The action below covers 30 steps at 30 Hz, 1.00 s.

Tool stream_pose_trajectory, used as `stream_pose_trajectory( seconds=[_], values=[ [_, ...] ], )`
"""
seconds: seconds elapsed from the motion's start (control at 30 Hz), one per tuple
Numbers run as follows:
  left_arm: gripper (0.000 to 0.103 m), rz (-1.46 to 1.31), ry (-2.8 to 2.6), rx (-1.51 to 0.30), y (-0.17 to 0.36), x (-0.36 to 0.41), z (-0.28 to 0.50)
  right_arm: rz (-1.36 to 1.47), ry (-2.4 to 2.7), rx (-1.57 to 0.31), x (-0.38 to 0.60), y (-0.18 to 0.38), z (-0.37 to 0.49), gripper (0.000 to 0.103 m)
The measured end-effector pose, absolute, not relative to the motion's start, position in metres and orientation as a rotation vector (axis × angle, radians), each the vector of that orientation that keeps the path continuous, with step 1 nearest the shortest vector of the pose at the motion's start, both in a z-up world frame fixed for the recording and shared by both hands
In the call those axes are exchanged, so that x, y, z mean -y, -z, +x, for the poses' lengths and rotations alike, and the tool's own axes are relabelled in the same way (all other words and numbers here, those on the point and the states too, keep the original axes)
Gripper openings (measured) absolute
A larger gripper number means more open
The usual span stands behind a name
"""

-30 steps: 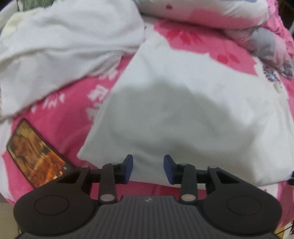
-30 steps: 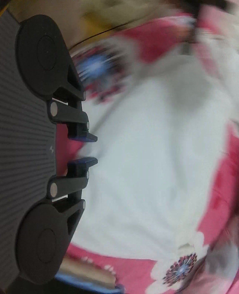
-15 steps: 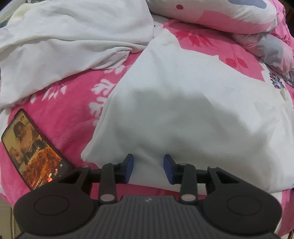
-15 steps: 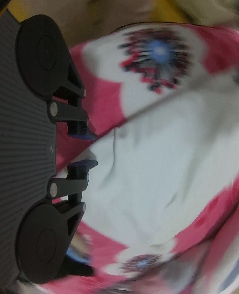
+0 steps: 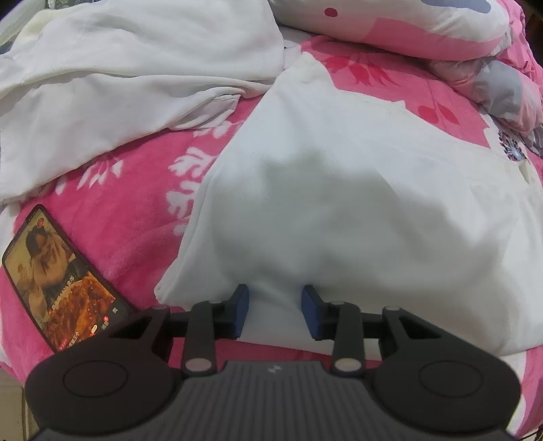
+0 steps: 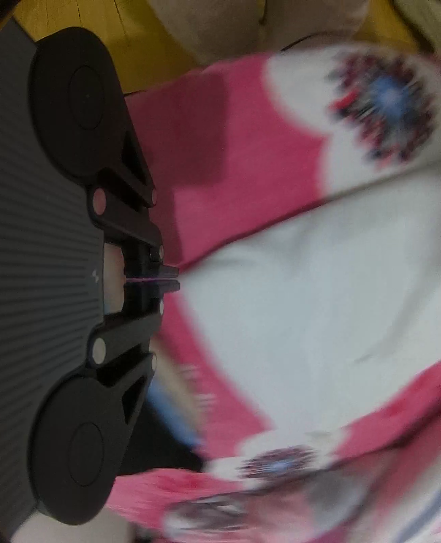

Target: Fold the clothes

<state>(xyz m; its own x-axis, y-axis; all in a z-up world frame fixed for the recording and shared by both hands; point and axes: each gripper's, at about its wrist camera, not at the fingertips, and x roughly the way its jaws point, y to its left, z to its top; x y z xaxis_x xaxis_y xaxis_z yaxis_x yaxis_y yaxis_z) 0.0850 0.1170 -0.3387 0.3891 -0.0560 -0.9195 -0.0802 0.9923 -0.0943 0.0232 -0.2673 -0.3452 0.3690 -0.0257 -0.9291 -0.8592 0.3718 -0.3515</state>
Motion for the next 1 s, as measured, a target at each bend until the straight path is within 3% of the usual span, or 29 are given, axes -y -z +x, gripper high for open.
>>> stream_pose_trajectory(
  seconds=[0.07,0.1,0.17,0.23,0.3,0.73,0.9,1.0],
  values=[
    [0.037,-0.128,-0.018,-1.173,0.338,-0.117,0.086,-1.083,-0.762,-0.991,0.248,0.349,0.020,0.014],
    [0.037,-0.125,-0.016,-1.173,0.338,-0.117,0.086,-1.113,-0.793,-0.968,0.242,0.355,0.021,0.026],
    [0.037,-0.119,-0.012,-1.172,0.339,-0.117,0.086,-1.229,-0.835,-0.923,0.233,0.375,0.022,0.030],
    [0.037,-0.119,-0.005,-1.170,0.339,-0.118,0.086,-1.287,-0.865,-0.905,0.235,0.387,0.026,0.024],
    [0.037,-0.119,0.002,-1.168,0.339,-0.119,0.086,-1.247,-0.855,-0.954,0.242,0.384,0.035,0.005],
    [0.037,-0.126,0.038,-1.178,0.339,-0.125,0.090,-1.231,-0.738,-1.180,0.259,0.368,0.052,0.006],
    [0.042,-0.138,0.028,-1.173,0.333,-0.126,0.088,-0.940,-0.627,-1.273,0.266,0.322,0.083,0.007],
    [0.044,-0.138,-0.001,-1.149,0.322,-0.129,0.082,-0.701,-0.589,-1.205,0.261,0.289,0.103,0.007]
  ],
)
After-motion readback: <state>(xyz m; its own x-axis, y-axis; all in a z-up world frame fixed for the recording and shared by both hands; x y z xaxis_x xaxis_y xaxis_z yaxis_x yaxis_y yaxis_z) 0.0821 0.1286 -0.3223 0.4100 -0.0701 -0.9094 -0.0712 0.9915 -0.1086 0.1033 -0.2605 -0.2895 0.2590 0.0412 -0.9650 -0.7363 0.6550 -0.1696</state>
